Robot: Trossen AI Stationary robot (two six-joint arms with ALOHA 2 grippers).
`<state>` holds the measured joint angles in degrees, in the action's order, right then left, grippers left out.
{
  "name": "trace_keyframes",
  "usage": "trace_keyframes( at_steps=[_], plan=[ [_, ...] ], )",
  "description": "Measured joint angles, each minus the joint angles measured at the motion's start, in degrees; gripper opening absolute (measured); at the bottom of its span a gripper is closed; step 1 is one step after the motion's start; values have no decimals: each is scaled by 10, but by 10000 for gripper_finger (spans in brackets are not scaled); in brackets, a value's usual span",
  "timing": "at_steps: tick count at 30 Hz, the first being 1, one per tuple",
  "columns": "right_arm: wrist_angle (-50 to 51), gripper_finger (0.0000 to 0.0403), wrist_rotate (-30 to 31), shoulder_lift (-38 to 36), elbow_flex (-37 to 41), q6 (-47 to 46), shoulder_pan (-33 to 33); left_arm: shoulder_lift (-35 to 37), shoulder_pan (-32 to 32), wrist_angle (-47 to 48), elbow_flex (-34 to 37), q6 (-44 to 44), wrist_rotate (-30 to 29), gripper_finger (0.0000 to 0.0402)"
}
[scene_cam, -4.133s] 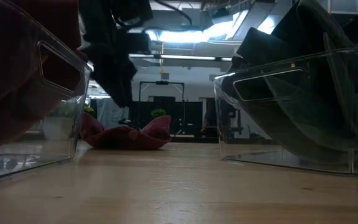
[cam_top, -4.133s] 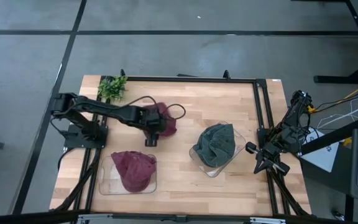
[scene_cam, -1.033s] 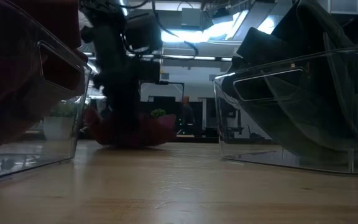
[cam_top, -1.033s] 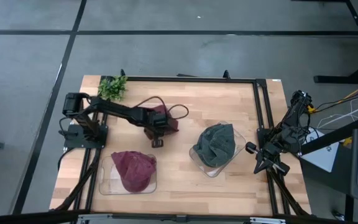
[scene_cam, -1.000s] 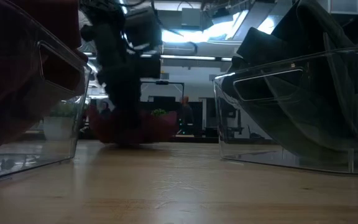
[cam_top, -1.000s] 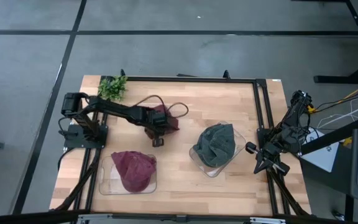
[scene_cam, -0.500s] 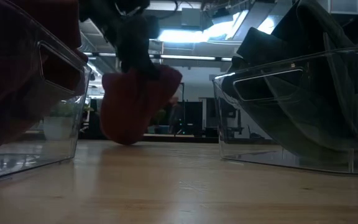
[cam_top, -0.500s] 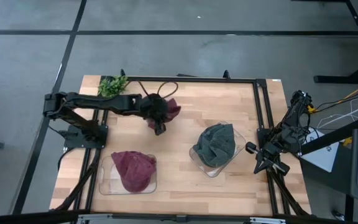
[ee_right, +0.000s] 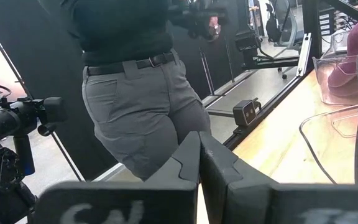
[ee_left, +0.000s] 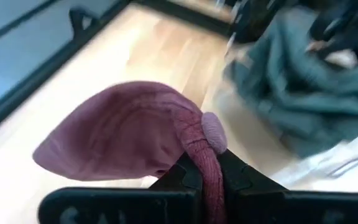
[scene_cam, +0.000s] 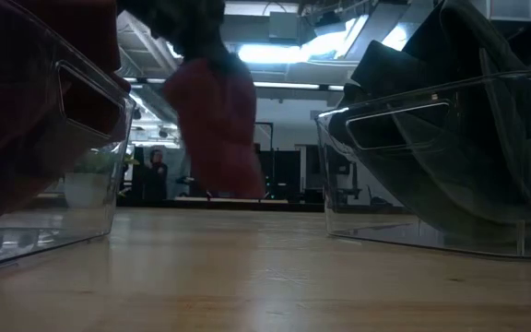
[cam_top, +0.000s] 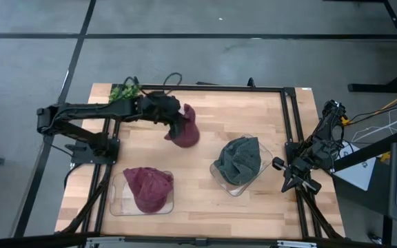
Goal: Pick & Place hat
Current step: Put the red cap into the left transparent bin
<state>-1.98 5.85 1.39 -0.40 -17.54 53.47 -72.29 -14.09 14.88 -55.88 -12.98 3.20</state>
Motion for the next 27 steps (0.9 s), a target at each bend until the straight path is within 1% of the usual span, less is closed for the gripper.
trace_keyframes(
  at_steps=[3, 8, 16, 23, 27],
  plan=[
    [0, 6, 0, 0, 0, 0, 0, 14, -9, -30, 0, -10, 24, 4],
    [0, 6, 0, 0, 0, 0, 0, 33, -25, -53, 0, -27, 61, 4],
    [0, 6, 0, 0, 0, 0, 0, 40, -47, -88, 0, -76, 122, 4],
    [0, 6, 0, 0, 0, 0, 0, 40, -47, -144, 0, -94, 127, 4],
    [0, 6, 0, 0, 0, 0, 0, 40, -45, -175, 0, -110, 147, 4]
  ],
)
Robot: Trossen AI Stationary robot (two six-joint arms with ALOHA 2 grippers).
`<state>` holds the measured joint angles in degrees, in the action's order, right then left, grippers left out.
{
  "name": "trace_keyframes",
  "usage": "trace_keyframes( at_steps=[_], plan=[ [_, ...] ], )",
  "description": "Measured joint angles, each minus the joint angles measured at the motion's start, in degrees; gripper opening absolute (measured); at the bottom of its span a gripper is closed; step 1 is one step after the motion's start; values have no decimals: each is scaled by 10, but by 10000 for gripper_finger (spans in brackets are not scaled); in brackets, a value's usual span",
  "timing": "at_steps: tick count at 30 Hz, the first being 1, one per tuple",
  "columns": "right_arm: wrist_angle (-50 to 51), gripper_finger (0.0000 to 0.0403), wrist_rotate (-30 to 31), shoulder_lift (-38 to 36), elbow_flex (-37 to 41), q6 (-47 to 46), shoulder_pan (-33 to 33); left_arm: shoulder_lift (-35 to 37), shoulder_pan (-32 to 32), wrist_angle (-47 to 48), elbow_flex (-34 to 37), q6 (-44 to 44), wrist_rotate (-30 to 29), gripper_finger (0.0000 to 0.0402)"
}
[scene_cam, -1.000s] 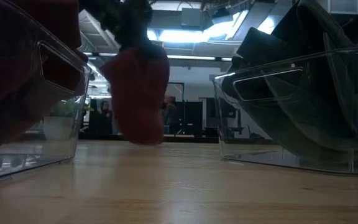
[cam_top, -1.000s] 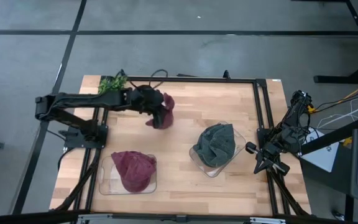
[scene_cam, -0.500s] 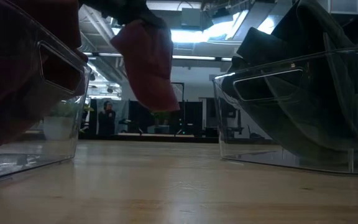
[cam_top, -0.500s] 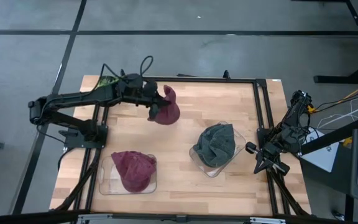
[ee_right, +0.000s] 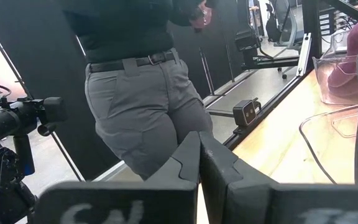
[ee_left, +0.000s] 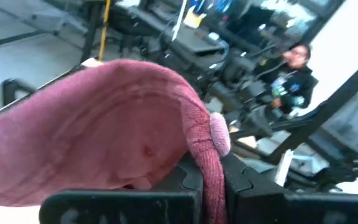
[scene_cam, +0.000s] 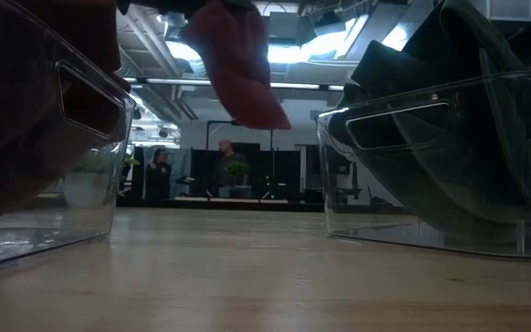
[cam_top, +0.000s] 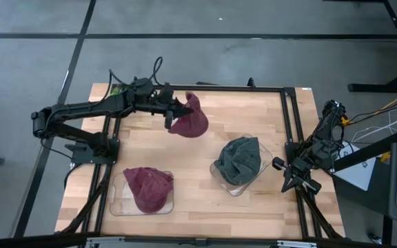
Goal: Pick & Place hat
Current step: Put the red cap into the left transparent bin
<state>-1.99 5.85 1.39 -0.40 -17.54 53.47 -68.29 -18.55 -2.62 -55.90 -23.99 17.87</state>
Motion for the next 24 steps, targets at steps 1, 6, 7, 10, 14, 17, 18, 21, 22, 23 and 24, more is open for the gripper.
trace_keyframes(
  at_steps=[1, 6, 7, 10, 14, 17, 18, 21, 22, 23, 24],
  plan=[
    [0, 6, 0, 0, 0, 0, 0, 0, 3, -9, 0, -3, 3, 4],
    [0, 6, 0, 0, 0, 0, 0, 12, 27, -24, 0, -4, 5, 4],
    [0, 6, 0, 0, 0, 0, 0, 15, 32, -24, 0, -4, 5, 4],
    [0, 6, 0, 0, 0, 0, 0, 27, 52, -24, 0, -5, 4, 4],
    [0, 6, 0, 0, 0, 0, 0, 43, 83, -23, 0, -14, 4, 4],
    [0, 6, 0, 0, 0, 0, 0, 54, 110, -24, 0, -21, 3, 4],
    [0, 6, 0, 0, 0, 0, 0, 58, 119, -23, 0, -23, 3, 4],
    [0, 6, 0, 0, 0, 0, 0, 69, 148, -22, 0, -26, 3, 4],
    [0, 6, 0, 0, 0, 0, 0, 72, 157, -23, 0, -29, 3, 4],
    [0, 6, 0, 0, 0, 0, 0, 76, 166, -22, 0, -33, 3, 4],
    [0, 6, 0, 0, 0, 0, 0, 78, 175, -22, 0, -37, 3, 4]
  ],
)
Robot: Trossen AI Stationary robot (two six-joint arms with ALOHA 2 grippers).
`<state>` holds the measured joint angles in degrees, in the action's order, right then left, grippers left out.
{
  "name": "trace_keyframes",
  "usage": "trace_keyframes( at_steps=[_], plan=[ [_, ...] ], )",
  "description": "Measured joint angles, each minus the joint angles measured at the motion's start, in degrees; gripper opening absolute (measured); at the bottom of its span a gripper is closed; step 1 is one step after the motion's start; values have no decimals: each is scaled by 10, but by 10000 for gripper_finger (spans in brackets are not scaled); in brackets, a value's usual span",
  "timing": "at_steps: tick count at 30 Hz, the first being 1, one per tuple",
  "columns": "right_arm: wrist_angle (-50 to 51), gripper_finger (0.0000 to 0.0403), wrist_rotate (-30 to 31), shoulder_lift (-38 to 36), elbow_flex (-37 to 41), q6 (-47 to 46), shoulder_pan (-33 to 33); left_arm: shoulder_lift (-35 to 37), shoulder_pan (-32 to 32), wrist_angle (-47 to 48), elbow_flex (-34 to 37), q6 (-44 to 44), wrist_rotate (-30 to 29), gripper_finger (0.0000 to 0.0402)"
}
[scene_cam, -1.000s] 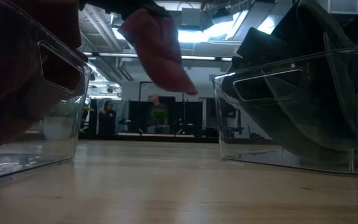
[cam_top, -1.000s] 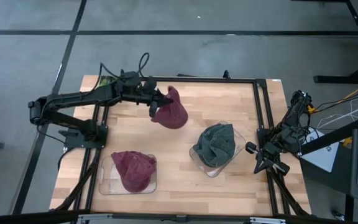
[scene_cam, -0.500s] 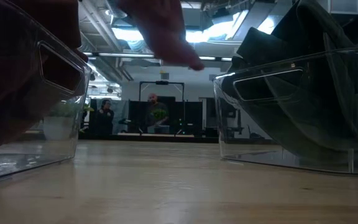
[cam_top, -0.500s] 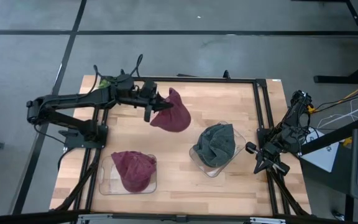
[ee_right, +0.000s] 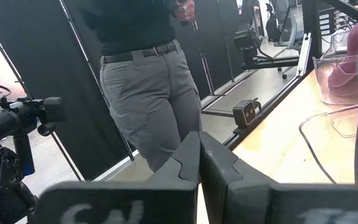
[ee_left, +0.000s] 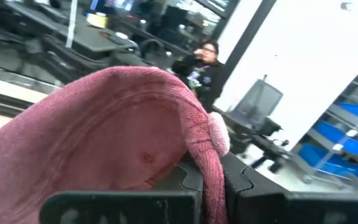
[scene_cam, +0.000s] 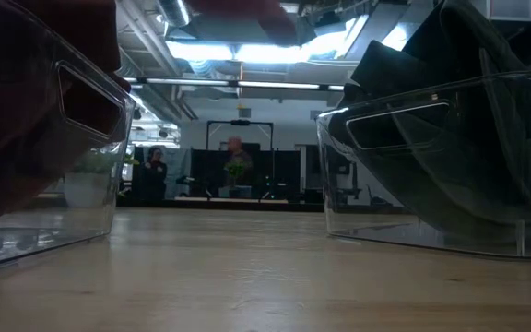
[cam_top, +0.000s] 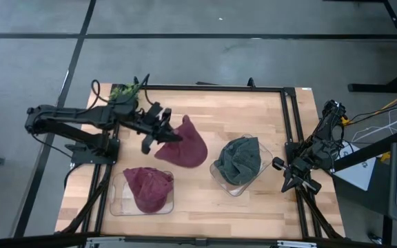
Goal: Pick & Place hat
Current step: Put the red cap into the left transparent bin
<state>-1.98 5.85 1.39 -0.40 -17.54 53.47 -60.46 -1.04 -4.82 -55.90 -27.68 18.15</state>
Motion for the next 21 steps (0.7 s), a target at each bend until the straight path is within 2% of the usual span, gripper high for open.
trace_keyframes(
  at_steps=[21],
  plan=[
    [0, 6, 0, 0, 0, 0, 0, 14, 226, 6, 0, -27, 4, 4]
  ],
)
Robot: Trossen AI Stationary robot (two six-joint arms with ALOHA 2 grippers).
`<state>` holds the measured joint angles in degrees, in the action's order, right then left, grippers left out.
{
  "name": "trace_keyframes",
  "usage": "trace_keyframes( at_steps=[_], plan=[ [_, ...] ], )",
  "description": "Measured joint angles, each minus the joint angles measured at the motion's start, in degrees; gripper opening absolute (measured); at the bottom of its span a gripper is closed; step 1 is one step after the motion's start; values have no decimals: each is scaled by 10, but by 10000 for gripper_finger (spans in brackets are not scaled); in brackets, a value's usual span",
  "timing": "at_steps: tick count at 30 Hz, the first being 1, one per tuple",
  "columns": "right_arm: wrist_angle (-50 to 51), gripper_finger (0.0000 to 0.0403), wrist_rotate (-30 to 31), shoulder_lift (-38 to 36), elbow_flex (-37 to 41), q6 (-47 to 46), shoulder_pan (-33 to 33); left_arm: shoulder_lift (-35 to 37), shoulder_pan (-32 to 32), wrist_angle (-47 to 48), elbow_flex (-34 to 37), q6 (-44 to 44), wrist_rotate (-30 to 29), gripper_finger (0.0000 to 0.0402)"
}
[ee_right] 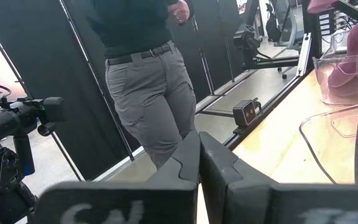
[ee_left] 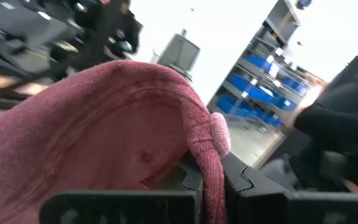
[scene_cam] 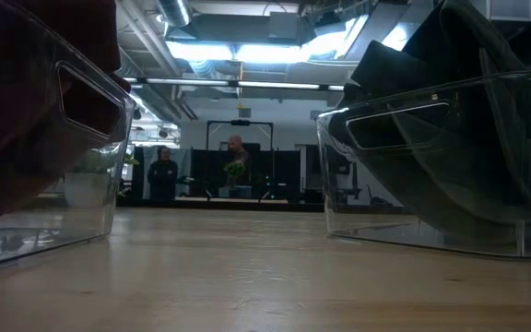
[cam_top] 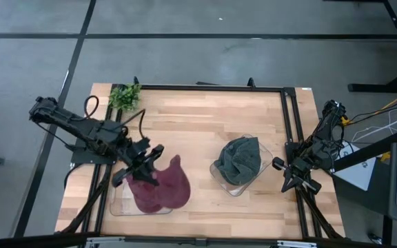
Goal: Pick & Place hat
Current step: Put the red cap into the left transparent bin
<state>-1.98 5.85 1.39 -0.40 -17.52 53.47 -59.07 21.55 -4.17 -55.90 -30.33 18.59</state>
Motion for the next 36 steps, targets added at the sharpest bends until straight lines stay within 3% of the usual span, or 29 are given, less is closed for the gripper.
trace_keyframes(
  at_steps=[15, 36],
  plan=[
    [0, 6, 0, 0, 0, 0, 0, 0, 116, 121, 0, -6, 6, 4],
    [0, 6, 0, 0, 0, 0, 0, 2, 118, 286, 0, 43, -7, 4]
  ],
)
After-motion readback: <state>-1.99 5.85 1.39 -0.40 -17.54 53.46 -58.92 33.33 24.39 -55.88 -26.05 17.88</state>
